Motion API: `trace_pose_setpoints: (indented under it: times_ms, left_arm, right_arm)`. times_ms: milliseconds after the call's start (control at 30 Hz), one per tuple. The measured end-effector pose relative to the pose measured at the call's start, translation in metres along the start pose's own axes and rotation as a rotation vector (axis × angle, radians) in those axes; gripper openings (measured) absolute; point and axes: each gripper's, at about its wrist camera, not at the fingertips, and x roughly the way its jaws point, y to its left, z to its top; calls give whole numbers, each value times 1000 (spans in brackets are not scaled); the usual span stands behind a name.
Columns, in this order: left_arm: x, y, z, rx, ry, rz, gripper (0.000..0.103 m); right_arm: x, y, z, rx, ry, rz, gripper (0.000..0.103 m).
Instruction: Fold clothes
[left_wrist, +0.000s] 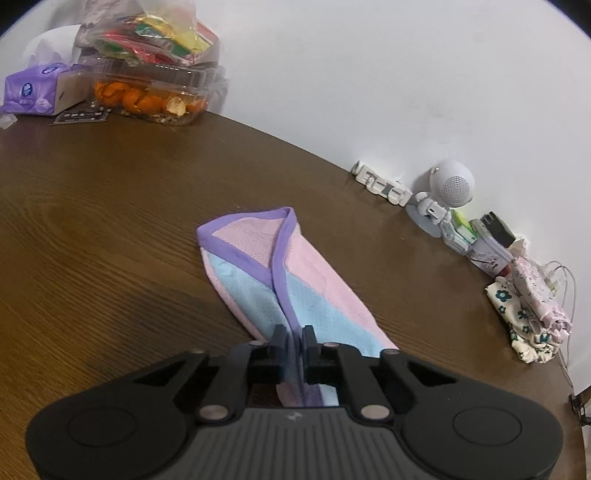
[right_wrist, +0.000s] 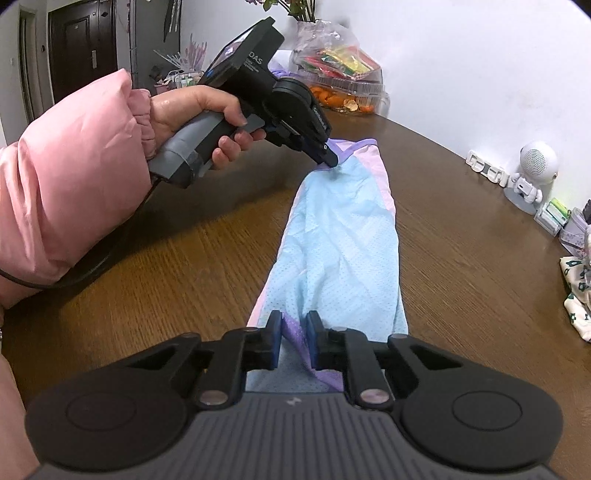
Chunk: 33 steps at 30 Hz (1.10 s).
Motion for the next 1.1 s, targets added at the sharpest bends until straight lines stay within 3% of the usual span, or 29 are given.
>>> trace_pose_setpoints:
  times_ms: [33, 100, 300, 367, 400, 433, 600, 767, 800, 867, 900, 933, 1033, 1100]
  left_arm:
    - [-1, 1, 1, -1, -6, 6, 17]
    - [-3, 1, 2, -1, -26, 3, 21]
    - [3, -10, 7, 64, -24, 10, 21]
    - [11, -13, 7, 83, 3, 33, 17]
    - [16, -14, 7, 91, 17, 45, 3]
    - [18, -15, 7, 96, 20, 53, 2]
    - [20, -17, 12, 130, 1, 87, 1]
    - [26, -16, 11, 149, -3, 83, 1]
    - [26, -16, 11, 152, -3, 74, 2]
    - [17, -16, 9, 153, -25, 73, 9]
    - [12, -17, 9, 153, -38, 74, 17]
    - [6, -17, 8, 153, -50, 75, 25]
    - [-17, -21, 1, 167, -99, 44, 31]
    - [-36, -31, -11, 195, -114, -30, 31]
  right_arm:
    - [0, 0, 0, 1, 0, 2, 14]
    - [1, 0, -1, 4, -1, 7, 14]
    - [0, 1, -3, 10, -6, 7, 14]
    - [0, 2, -3, 9, -6, 7, 14]
    - [0, 2, -3, 7, -7, 7, 14]
    - [-1, 2, -4, 4, -8, 6, 13]
    - [-8, 8, -5, -55, -5, -14, 4]
    - [-8, 15, -8, -104, 15, 13, 4]
    - [-8, 15, -9, -96, 16, 29, 5]
    - [-9, 13, -10, -74, 15, 66, 21]
    - [-13, 9, -11, -52, 4, 78, 42]
    - [-19, 4, -12, -27, -11, 88, 48]
    - [-42, -24, -14, 96, -61, 111, 48]
    - [-56, -49, -19, 196, -80, 105, 47]
